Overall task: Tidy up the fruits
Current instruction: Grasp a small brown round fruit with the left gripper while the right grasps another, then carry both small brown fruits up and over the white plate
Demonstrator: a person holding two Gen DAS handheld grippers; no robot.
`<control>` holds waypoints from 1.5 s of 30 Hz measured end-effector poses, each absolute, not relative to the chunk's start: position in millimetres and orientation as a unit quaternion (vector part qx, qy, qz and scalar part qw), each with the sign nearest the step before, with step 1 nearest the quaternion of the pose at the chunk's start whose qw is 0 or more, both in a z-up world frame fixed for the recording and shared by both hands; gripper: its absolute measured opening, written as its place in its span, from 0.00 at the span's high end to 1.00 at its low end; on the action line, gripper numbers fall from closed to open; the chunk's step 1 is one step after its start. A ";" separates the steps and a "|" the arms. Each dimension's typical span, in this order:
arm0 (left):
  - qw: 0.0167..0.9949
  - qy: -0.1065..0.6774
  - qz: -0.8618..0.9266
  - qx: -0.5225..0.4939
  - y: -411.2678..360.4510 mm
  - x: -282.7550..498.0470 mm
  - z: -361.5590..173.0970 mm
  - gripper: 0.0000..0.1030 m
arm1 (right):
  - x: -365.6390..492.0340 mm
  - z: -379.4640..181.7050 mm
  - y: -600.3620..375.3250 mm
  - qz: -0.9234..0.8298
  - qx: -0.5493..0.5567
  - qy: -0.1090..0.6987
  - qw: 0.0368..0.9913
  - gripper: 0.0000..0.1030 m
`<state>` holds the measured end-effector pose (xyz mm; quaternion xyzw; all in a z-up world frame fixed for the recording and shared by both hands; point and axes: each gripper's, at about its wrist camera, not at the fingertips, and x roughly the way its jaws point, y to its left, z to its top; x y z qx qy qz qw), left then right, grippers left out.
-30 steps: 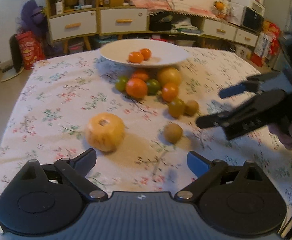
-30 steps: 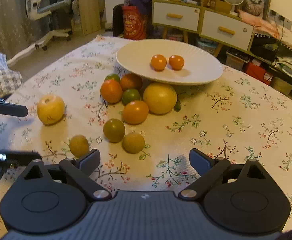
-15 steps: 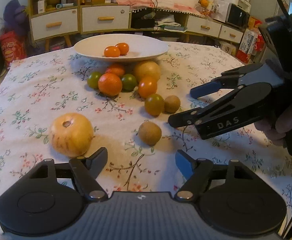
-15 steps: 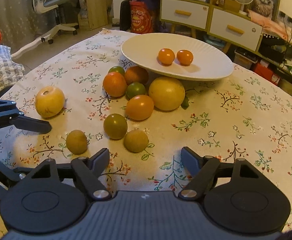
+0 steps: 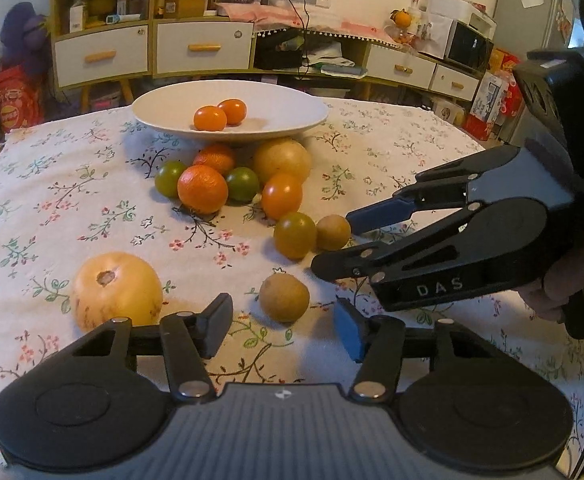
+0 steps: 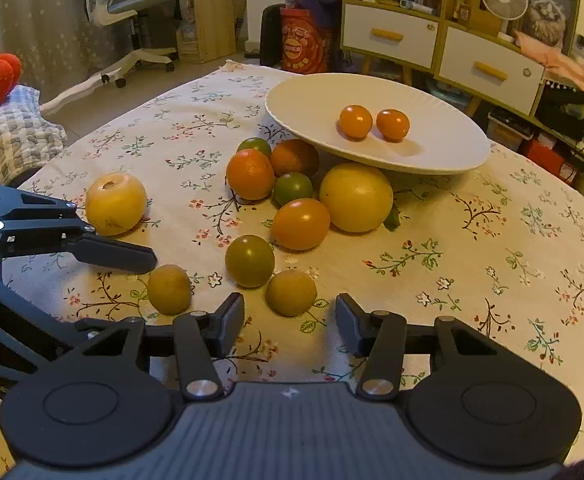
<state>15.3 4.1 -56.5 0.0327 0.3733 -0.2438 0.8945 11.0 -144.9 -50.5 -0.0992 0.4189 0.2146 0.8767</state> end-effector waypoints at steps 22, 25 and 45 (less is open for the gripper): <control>0.891 0.380 -0.247 0.017 5.8 20.0 -54.9 0.99 | 13.8 -47.6 -142.4 0.211 -0.111 0.411 0.880 0.77; 0.890 0.382 -0.247 0.016 6.2 20.6 -54.2 0.99 | 13.7 -46.9 -142.7 0.209 -0.114 0.410 0.880 0.77; 0.891 0.388 -0.235 0.013 1.1 38.9 -35.0 0.99 | 16.7 -33.4 -149.9 0.195 -0.103 0.404 0.888 0.77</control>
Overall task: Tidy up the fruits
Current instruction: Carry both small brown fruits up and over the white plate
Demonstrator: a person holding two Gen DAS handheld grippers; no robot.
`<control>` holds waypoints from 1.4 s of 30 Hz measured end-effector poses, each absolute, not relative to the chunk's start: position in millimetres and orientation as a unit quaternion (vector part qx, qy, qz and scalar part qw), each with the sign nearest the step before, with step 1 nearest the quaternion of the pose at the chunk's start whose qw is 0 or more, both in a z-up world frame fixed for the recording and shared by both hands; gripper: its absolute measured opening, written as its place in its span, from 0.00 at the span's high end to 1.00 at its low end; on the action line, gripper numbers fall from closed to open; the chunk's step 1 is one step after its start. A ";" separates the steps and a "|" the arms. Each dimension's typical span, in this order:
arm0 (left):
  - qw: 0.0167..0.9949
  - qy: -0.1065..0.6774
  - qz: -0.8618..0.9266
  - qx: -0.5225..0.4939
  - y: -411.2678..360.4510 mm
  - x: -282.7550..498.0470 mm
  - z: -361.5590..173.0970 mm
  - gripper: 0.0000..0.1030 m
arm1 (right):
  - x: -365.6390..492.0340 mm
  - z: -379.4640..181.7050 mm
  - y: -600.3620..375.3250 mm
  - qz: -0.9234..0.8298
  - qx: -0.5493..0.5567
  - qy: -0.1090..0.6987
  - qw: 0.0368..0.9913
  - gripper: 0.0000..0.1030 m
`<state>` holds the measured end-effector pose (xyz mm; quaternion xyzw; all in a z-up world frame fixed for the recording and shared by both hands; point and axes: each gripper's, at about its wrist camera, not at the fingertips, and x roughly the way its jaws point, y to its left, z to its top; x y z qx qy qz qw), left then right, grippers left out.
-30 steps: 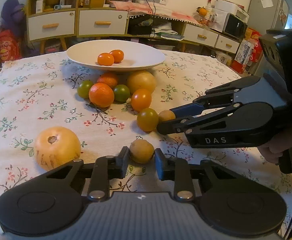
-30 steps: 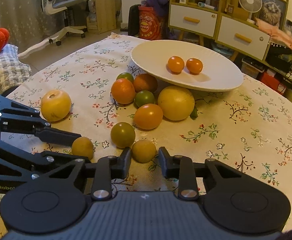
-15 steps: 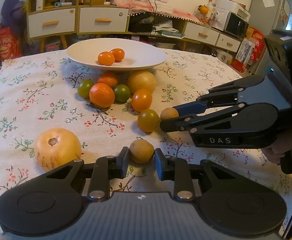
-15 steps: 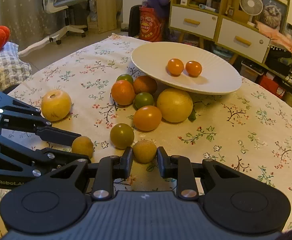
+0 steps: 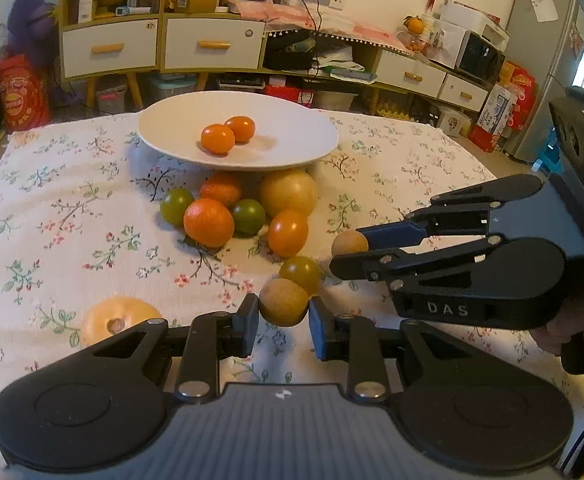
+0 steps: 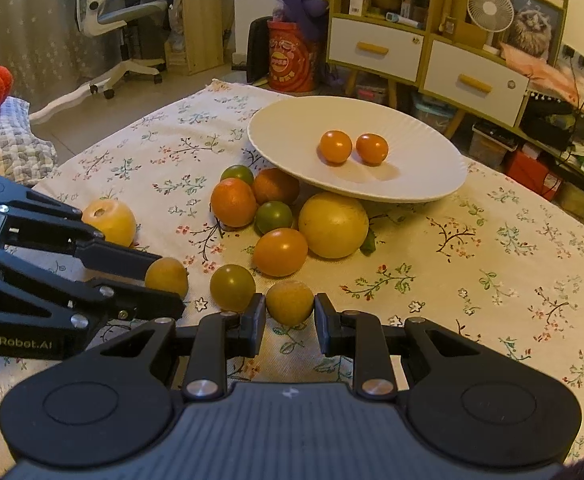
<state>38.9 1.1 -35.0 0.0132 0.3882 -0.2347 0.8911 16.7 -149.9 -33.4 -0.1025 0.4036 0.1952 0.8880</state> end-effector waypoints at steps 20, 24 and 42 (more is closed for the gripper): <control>0.906 0.364 -0.217 -0.002 -2.3 80.3 6.3 0.99 | 50.0 -4.8 -160.9 0.149 -0.072 0.376 0.912 0.77; 0.911 0.357 -0.207 -0.004 -3.0 91.3 11.6 0.99 | 61.4 -1.7 -161.8 0.136 -0.066 0.376 0.914 0.77; 0.913 0.367 -0.177 -0.026 -10.9 140.3 9.5 0.99 | 97.2 3.1 -165.7 0.122 -0.036 0.372 0.919 0.77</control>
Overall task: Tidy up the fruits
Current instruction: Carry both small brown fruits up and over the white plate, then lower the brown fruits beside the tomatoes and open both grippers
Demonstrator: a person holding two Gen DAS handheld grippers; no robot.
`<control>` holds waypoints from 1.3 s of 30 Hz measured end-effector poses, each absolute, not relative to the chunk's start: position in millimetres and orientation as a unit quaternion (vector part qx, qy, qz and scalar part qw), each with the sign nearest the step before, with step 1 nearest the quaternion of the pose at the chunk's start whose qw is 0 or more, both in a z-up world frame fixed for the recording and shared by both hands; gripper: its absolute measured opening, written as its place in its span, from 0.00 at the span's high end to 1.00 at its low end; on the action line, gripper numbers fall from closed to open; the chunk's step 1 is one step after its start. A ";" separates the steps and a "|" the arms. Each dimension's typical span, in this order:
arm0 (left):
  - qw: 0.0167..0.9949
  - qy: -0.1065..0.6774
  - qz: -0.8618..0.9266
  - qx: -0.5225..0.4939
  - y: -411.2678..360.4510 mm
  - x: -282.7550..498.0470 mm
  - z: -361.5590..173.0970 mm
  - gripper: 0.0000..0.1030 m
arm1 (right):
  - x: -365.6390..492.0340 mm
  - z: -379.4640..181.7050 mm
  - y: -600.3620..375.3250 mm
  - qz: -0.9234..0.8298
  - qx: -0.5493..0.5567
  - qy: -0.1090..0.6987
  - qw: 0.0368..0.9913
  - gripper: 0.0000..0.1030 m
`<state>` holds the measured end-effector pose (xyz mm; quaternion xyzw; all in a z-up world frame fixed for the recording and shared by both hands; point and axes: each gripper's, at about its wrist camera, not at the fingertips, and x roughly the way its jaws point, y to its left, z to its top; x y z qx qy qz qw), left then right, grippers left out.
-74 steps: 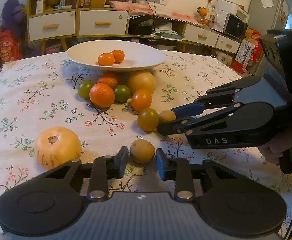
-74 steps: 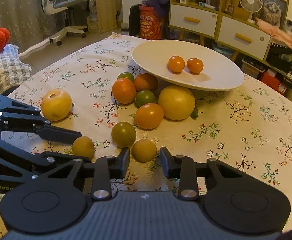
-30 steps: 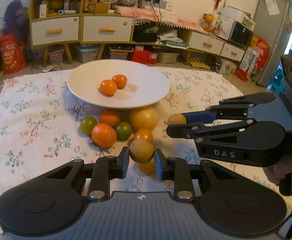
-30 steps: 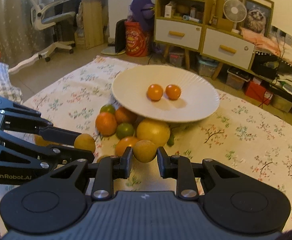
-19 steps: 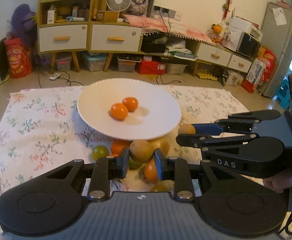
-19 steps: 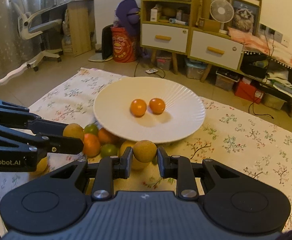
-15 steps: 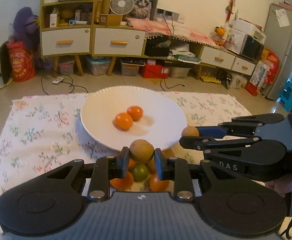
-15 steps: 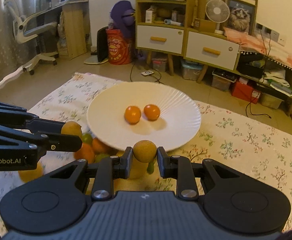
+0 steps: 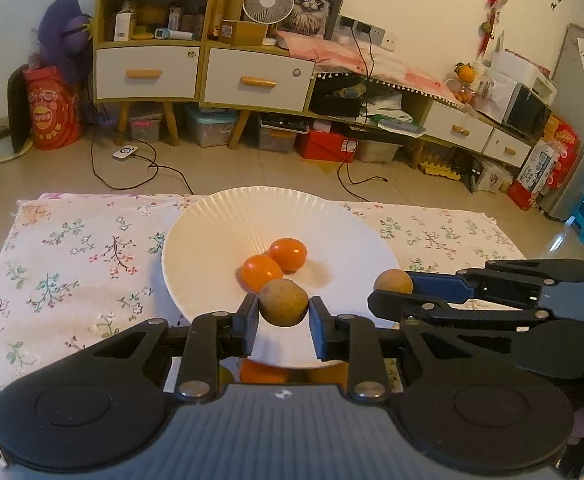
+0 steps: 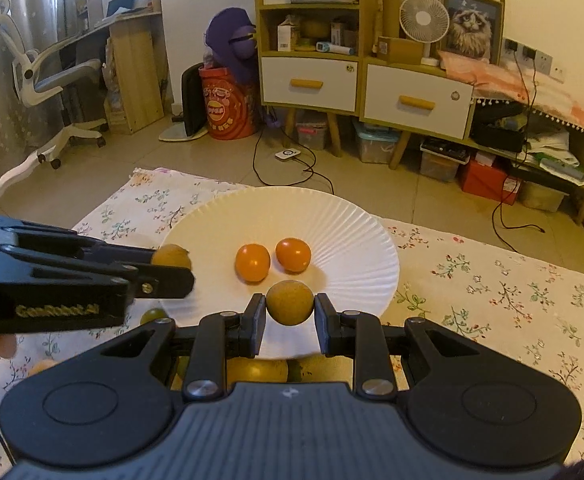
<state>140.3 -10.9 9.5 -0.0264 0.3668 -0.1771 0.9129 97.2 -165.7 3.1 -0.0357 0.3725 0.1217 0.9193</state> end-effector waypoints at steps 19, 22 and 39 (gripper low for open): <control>0.899 0.395 -0.186 -0.040 -10.4 167.0 -18.2 0.99 | 116.3 -15.5 -173.4 0.123 -0.040 0.387 0.913 0.77; 0.900 0.392 -0.189 -0.032 -13.7 167.1 -19.0 0.99 | 118.1 -18.8 -172.3 0.129 -0.047 0.391 0.910 0.77; 0.899 0.389 -0.201 -0.017 -18.5 168.4 -21.6 0.98 | 121.6 -24.4 -176.3 0.129 -0.053 0.396 0.907 0.77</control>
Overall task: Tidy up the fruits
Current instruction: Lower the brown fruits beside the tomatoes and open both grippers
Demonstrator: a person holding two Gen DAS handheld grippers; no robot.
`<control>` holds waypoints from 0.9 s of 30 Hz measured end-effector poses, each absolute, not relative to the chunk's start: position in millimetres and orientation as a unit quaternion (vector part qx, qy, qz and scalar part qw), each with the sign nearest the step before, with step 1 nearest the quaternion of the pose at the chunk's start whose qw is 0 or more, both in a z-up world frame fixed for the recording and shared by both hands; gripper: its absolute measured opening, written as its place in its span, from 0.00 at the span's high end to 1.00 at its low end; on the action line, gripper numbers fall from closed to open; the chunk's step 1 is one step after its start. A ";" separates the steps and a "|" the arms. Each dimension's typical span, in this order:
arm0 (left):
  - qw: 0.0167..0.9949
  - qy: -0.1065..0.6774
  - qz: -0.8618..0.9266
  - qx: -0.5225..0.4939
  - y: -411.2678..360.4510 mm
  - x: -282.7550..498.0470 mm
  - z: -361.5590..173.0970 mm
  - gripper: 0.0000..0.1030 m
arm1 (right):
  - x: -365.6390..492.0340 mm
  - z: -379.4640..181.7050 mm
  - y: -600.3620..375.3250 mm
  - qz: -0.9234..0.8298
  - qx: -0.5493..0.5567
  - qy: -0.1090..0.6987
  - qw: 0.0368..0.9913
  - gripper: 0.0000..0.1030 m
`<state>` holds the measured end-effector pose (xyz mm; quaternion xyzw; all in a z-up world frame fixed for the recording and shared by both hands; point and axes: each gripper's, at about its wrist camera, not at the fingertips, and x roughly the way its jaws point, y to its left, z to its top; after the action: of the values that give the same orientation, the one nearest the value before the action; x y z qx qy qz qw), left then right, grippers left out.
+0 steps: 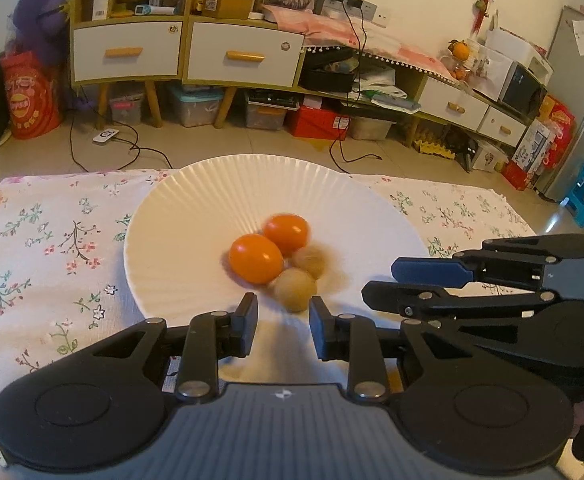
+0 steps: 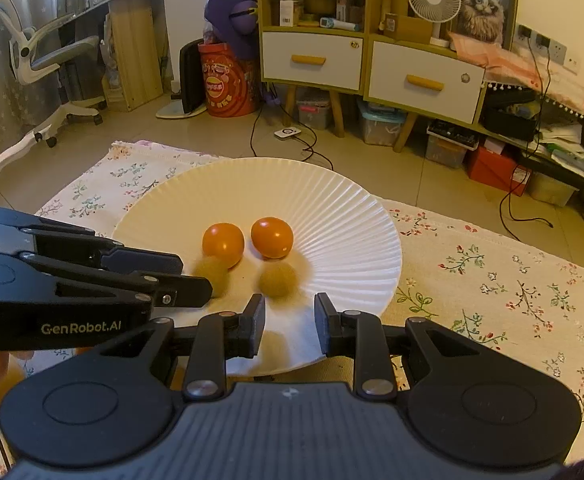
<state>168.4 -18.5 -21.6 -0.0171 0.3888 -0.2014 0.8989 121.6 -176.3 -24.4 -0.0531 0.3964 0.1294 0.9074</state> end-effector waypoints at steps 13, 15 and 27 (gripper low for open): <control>0.900 0.384 -0.204 -0.012 -19.9 161.3 -16.2 0.70 | 117.1 -16.0 -180.6 0.122 -0.045 0.391 0.911 0.76; 0.900 0.383 -0.206 -0.011 -19.0 159.4 -14.0 0.68 | 115.8 -12.4 -181.0 0.121 -0.043 0.389 0.912 0.74; 0.901 0.381 -0.206 -0.003 -12.0 138.8 -3.7 0.43 | 97.8 4.7 -182.0 0.110 -0.046 0.388 0.914 0.50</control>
<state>138.8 -12.0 -3.7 -0.0028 0.3812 -0.2055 0.9014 97.8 -182.0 4.7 -0.0457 0.3883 0.1103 0.9138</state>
